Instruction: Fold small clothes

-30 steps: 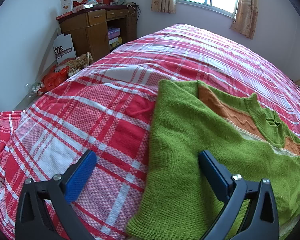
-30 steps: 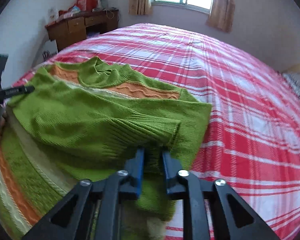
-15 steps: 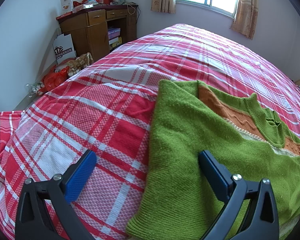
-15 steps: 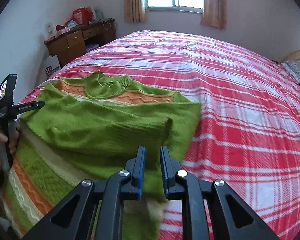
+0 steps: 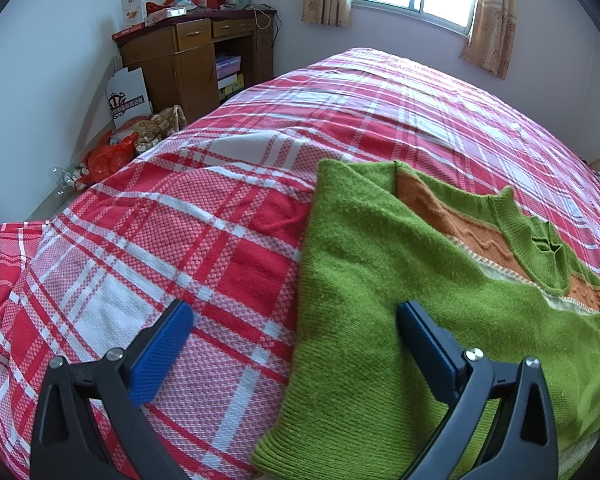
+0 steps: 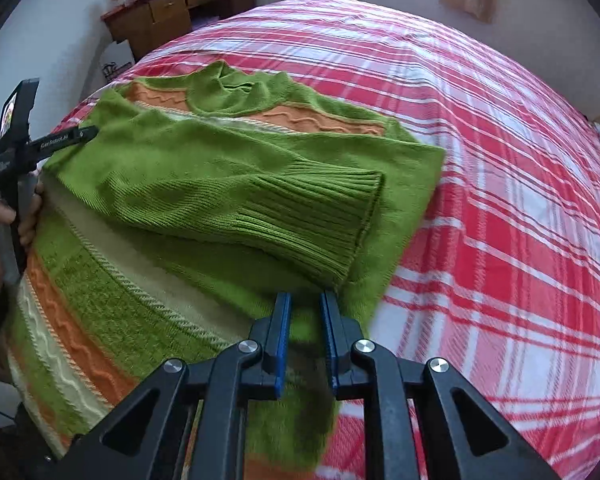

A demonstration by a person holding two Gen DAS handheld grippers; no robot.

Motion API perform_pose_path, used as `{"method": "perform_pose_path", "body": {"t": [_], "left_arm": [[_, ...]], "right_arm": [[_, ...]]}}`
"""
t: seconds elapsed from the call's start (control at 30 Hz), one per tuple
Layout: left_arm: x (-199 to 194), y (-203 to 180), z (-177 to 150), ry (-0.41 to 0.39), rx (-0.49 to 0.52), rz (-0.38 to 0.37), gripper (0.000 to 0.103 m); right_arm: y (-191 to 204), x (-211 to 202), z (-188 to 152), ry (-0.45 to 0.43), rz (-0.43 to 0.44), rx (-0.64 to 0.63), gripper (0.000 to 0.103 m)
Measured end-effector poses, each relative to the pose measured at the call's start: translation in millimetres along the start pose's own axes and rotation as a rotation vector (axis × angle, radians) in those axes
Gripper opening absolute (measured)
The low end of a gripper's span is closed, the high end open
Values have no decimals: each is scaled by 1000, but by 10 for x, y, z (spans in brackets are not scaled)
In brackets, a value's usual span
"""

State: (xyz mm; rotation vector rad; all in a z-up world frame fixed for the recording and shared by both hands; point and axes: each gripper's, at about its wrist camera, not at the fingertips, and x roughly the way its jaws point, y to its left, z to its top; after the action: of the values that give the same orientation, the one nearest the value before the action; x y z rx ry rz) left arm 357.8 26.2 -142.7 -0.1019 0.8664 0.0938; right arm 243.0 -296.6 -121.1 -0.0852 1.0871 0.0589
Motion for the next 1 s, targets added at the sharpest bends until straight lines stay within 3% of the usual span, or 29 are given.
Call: {"method": "perform_pose_path", "body": {"t": [0.07,0.13,0.2,0.27,0.37,0.4,0.53,0.57,0.6,0.7,0.8,0.87,0.93,1.0], "left_arm": [[-11,-10,-7,0,0,0,103],[-14,-3,-8,0,1,1,103],[-3,-7,-3,1,0,0,103],[-6,-5,-5,1,1,0,103],[-3,-6,-3,0,-4,-5,103],[-9,-6,-8,-1,-2,-4,103],[2,-24,-3,0,1,-2,103],[-6,-19,-8,-1,2,-2,103],[-11,-16,-9,-1,1,-2,103],[-15,-14,-15,-2,0,-3,103],[-15,-25,-12,-2,2,0,103],[-14,-22,-13,-1,1,-1,103],[-12,-15,-12,-2,1,-2,103],[-19,-22,-15,-2,1,-1,103]], "right_arm": [[90,-166,71,-132,3,5,16],[215,-227,183,-228,58,27,16],[373,-153,324,-268,96,30,16],[523,66,461,-245,79,14,16],[520,436,416,-125,108,21,16],[467,394,339,-161,118,13,16],[-80,207,-16,-158,27,102,15],[-252,127,-117,-169,97,153,12],[-347,72,-155,-167,108,195,12],[-364,-119,-176,-191,-28,214,17],[-293,-262,-99,-296,31,257,17],[-148,-139,74,-302,29,219,17],[15,117,231,-259,-21,147,17],[14,479,325,-164,-80,158,17]]}}
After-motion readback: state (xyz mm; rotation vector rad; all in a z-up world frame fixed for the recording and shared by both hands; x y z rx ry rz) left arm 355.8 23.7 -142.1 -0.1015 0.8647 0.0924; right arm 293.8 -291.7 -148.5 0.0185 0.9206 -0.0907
